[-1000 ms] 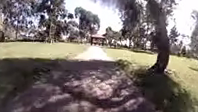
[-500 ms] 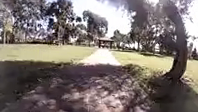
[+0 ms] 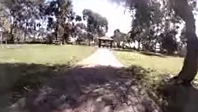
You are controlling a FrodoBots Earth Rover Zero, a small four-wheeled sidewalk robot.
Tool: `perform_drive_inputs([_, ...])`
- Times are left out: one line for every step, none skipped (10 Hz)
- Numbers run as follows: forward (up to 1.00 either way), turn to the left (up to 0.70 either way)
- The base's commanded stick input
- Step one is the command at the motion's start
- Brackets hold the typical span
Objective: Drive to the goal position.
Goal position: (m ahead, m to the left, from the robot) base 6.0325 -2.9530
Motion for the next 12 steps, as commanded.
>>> perform_drive_inputs([0.7,0.0])
perform_drive_inputs([0.7,0.0])
perform_drive_inputs([0.7,0.0])
perform_drive_inputs([0.7,0.0])
perform_drive_inputs([0.7,0.0])
perform_drive_inputs([0.7,0.0])
perform_drive_inputs([0.7,0.0])
perform_drive_inputs([0.7,0.0])
perform_drive_inputs([0.7,0.0])
perform_drive_inputs([0.7,0.0])
perform_drive_inputs([0.7,0.0])
perform_drive_inputs([0.7,0.0])
